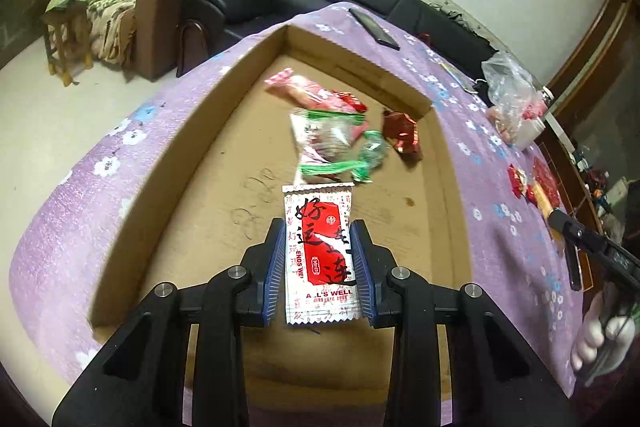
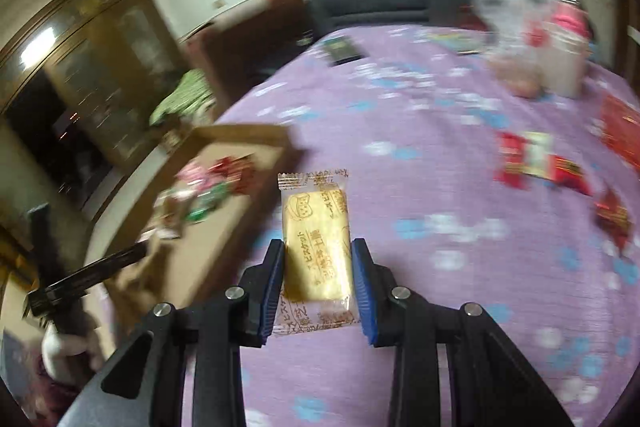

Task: Organize snacks
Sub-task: 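Carry both snacks over the cardboard box and open both tools to drop them, then move both tools back over the remaining snacks, right tool toward the red-gold bag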

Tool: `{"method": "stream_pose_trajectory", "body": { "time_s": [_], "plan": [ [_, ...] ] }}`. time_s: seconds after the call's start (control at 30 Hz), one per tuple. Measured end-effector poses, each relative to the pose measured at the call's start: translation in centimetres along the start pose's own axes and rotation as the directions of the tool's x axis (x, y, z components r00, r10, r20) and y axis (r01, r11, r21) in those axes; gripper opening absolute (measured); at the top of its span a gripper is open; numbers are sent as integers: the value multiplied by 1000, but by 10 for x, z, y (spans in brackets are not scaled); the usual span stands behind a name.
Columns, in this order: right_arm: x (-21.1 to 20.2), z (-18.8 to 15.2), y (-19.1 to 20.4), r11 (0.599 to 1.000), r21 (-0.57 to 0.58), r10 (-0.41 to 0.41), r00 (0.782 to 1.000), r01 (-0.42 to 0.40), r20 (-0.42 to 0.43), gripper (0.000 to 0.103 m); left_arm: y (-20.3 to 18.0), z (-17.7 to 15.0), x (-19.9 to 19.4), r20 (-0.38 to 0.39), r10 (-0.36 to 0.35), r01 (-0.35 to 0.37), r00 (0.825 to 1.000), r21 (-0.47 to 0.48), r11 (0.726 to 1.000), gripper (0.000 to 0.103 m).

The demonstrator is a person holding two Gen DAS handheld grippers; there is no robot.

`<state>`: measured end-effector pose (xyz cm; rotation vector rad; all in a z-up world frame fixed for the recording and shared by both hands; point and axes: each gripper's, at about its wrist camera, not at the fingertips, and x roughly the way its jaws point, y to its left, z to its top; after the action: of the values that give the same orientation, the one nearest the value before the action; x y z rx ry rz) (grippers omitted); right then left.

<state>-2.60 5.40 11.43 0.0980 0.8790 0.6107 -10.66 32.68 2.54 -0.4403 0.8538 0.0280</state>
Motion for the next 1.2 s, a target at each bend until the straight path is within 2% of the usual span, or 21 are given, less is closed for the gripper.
{"method": "stream_pose_trajectory", "body": {
  "time_s": [0.1,0.27,0.43,0.53,0.63,0.73,0.87,0.9,0.93,0.97,1.0,1.1,1.2],
  "plan": [
    [26,3,45,996,-67,47,998,-51,-48,36,10,3,7,-16,11,-11,1000,-27,1000,32],
    [64,0,104,979,-167,92,988,-113,-127,36,13,1,-5,4,-49,49,999,-63,997,32],
    [103,-13,135,969,-217,73,975,-119,-208,37,15,-1,-23,29,-62,64,998,-78,995,32],
    [115,-19,138,970,-209,73,971,-122,-230,38,19,-2,-31,31,-69,72,997,-85,994,32],
    [111,-18,134,973,-180,105,969,-147,-225,42,25,-2,-42,51,-87,91,995,-96,991,32],
    [97,-8,127,977,-147,129,975,-157,-183,44,31,-1,-55,83,-106,114,991,-103,988,32],
    [87,15,116,987,-97,116,987,-128,-112,44,45,-1,-77,162,-112,132,980,-120,984,32],
    [89,21,117,988,-93,110,988,-120,-104,44,49,-1,-81,176,-113,135,978,-122,983,35],
    [91,26,117,990,-93,100,990,-109,-102,43,52,-1,-84,191,-112,137,975,-124,983,45],
    [94,32,118,991,-89,93,991,-102,-100,39,54,0,-86,200,-111,138,973,-123,983,49],
    [98,38,119,992,-83,92,991,-100,-98,30,57,0,-87,203,-108,135,973,-123,983,54],
    [117,54,123,992,-39,113,988,-117,-104,29,64,1,-86,197,-101,128,975,-128,983,54],
    [141,64,134,991,-12,134,980,-137,-144,29,72,0,-84,190,-95,125,977,-151,981,54]
  ]
}}
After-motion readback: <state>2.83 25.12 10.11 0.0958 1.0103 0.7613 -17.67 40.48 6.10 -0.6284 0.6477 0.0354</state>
